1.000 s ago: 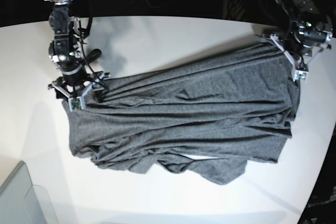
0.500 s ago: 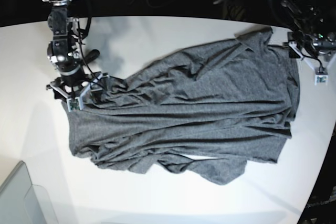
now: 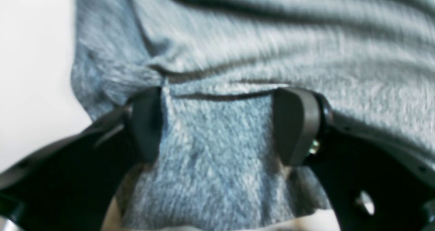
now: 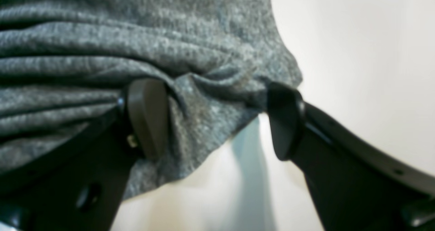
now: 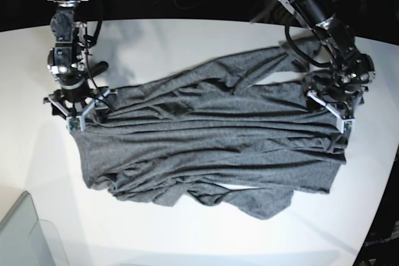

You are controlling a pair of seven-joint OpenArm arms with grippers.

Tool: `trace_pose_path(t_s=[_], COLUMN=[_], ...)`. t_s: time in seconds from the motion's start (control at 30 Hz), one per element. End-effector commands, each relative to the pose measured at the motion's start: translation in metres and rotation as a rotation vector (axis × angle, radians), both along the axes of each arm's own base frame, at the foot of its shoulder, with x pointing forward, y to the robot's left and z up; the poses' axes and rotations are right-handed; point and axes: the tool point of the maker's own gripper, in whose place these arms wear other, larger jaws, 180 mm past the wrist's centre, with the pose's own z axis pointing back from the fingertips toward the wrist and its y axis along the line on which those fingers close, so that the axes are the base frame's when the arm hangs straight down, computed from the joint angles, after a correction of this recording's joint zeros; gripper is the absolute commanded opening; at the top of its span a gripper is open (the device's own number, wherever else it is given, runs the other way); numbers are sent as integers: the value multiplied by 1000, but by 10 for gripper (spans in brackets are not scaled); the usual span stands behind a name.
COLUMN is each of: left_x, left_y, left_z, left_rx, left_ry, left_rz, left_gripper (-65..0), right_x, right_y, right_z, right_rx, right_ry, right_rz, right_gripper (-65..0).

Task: Layout the t-shirt on the table in an organized manner, then fold the t-shirt properly
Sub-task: 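Drag the held edges with both grippers away from the hem, stretching, then slide both grippers along the shirt's sides toward the hem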

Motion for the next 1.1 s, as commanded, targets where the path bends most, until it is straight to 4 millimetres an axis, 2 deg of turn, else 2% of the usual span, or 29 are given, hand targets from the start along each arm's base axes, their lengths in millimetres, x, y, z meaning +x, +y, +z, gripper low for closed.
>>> trace_pose_path(t_s=[0.0,0.07,0.17,0.27,0.37,0.47,0.57,0.7,0.9,0.97,1.0,1.07], left_x=[-22,-22,-7,-1,-3,-4,-4,1,15,32,43,59], left_y=[0,4,17,30,40,49,54,44,31,24,22,19], left_z=[-21,-23,-9,2,12,31,47,63,110,128,135,139], left_rx=[-2,-1,23,54,86,134,170,180,221,187,163,112], left_ry=[122,117,81,62,67,57,44,-4,-148,-229,-267,-299], left_rz=[-5,5,11,17,26,29,38,43,58,56,51,49], left_gripper=[-162,-162,-161,-161,-161,-161,-160,-160,-161,-164,-165,-166], right_x=[4,6,17,22,23,19,19,24,44,50,58,72], right_y=[-10,-15,-29,-37,-39,-38,-27,-17,4,10,17,29], right_z=[9,11,24,32,36,40,54,76,91,89,90,95], right_rx=[-26,-28,-26,-27,-29,-33,-28,-25,-21,-15,-9,5], right_ry=[-19,-26,-62,-84,-94,-106,-147,-208,-249,-244,-247,-250], right_rz=[-13,-25,-69,-96,-99,-94,-82,-68,-6,10,28,89], right_gripper=[-199,-199,-199,-199,-199,-199,-199,-199,-205,-232,-267,-356])
